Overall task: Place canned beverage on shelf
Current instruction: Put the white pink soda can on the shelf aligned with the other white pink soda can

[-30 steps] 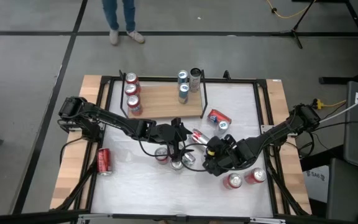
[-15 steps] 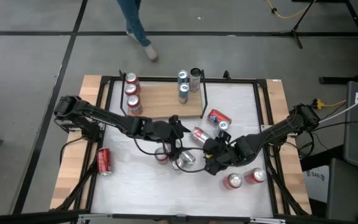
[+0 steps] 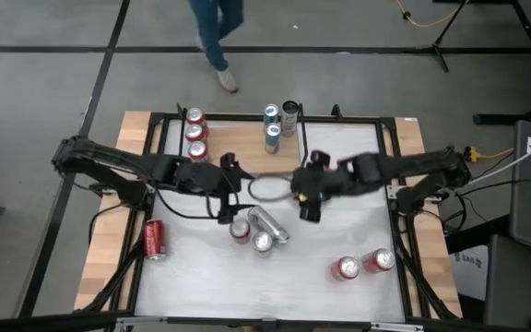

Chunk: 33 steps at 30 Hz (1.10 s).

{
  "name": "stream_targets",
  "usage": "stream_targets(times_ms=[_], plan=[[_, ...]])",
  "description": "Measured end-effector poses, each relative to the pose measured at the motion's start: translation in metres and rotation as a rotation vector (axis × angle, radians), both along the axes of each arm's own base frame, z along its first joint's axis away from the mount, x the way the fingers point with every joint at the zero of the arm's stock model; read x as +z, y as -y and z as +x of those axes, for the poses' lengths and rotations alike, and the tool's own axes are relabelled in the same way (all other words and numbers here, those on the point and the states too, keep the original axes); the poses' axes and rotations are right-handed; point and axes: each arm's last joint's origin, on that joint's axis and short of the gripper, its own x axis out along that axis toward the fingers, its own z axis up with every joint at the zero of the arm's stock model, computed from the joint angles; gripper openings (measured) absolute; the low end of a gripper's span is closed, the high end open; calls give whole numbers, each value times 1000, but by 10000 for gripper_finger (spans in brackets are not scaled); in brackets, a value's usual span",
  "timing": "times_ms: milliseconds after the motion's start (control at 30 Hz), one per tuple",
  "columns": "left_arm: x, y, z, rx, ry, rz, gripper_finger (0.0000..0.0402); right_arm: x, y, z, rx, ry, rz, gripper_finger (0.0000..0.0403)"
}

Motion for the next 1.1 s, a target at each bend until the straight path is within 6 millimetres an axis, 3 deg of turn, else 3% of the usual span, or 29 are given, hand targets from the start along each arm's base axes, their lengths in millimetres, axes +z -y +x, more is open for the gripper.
stream_targets(times_ms=[200,500,667,900,1100], plan=[[6,-10,-17,0,12,38,352,20,47,4,85,20,-65,246],[-34,-35,-48,62,136,-27,352,23,124,1,148,62,-7,246],[-46,-42,-61,24,217,-67,352,21,161,-8,140,74,11,246],[-51,-44,-67,15,223,-74,352,-3,192,-13,120,59,33,246],[-51,-44,-67,15,224,-74,352,-14,197,-10,173,78,24,246]])
